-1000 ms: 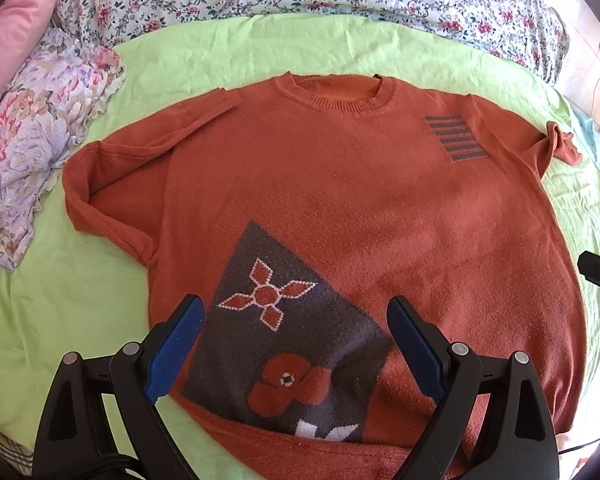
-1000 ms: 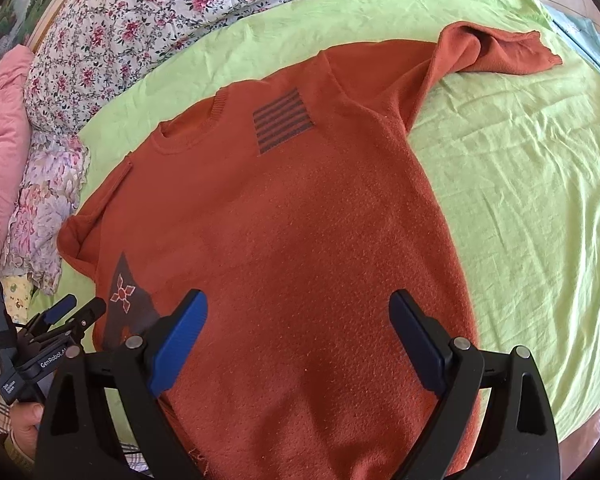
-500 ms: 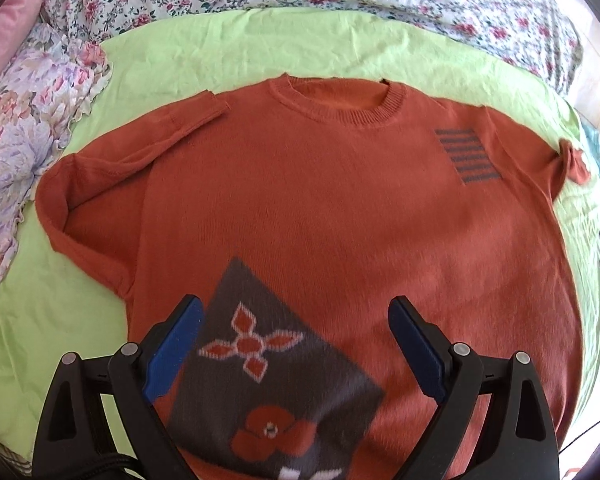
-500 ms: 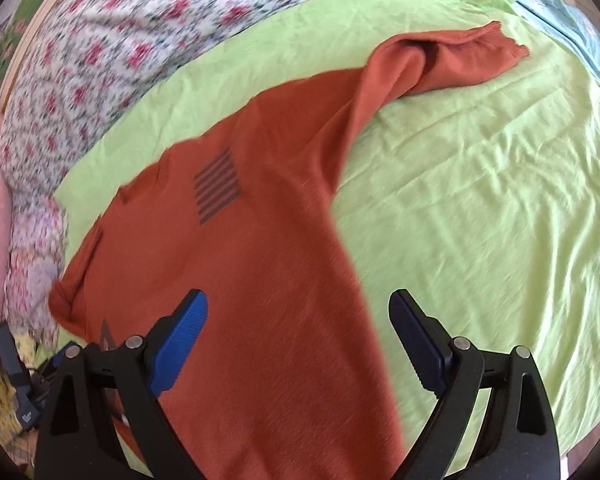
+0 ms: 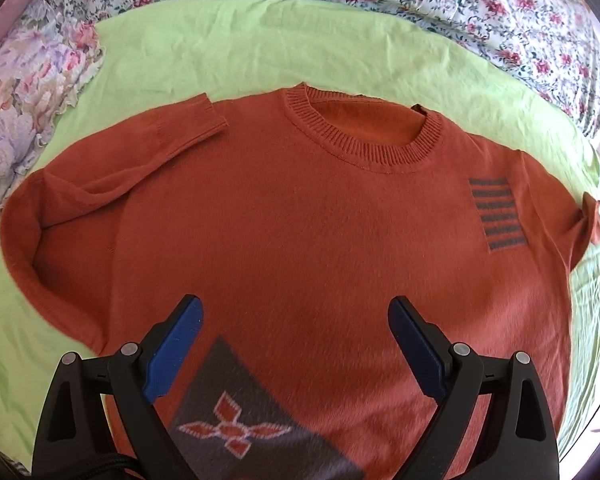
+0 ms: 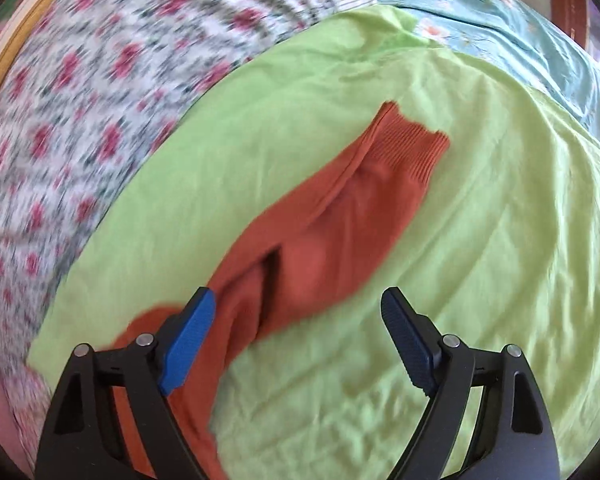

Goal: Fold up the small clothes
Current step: 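Move the right gripper to the sweater sleeve cuff and close on it, then carry the held cuff with the right gripper across the sweater body toward the left gripper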

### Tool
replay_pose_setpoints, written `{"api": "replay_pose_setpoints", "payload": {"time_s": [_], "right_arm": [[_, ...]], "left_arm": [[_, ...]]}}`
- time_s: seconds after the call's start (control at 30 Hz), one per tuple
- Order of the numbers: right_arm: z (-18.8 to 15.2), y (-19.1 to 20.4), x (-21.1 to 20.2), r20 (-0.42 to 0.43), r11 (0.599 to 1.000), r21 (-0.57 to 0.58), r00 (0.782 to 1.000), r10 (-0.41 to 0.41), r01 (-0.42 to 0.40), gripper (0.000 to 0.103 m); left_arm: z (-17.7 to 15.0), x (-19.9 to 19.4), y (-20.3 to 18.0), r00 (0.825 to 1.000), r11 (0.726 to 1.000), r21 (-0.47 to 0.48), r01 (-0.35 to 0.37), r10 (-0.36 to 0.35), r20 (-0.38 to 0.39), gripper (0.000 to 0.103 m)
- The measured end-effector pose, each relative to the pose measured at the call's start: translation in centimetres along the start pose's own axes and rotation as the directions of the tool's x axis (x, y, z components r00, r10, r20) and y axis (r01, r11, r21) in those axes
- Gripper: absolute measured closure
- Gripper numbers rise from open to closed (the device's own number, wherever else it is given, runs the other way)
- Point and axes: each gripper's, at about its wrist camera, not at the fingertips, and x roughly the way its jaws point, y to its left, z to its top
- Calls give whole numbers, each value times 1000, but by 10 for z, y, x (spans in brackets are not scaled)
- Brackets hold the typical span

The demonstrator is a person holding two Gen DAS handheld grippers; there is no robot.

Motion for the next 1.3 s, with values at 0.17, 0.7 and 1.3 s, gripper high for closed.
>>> {"api": "replay_pose_setpoints", "payload": {"time_s": [0.17,0.7,1.3], "right_arm": [[48,-15,41,-3,997,77,1000,-11,11,26],[31,79,27,-7,951,-207,973,232,-228,96],[-301,342,26,-650,509,-373,611,453,-775,96]], "left_arm": [[7,20,-6,999,1000,-10,-7,7,-34,9],[-3,26,-7,995,996,-34,87,-88,-45,9],[-47,-45,105,970,955,-173,240,-232,67,9]]}}
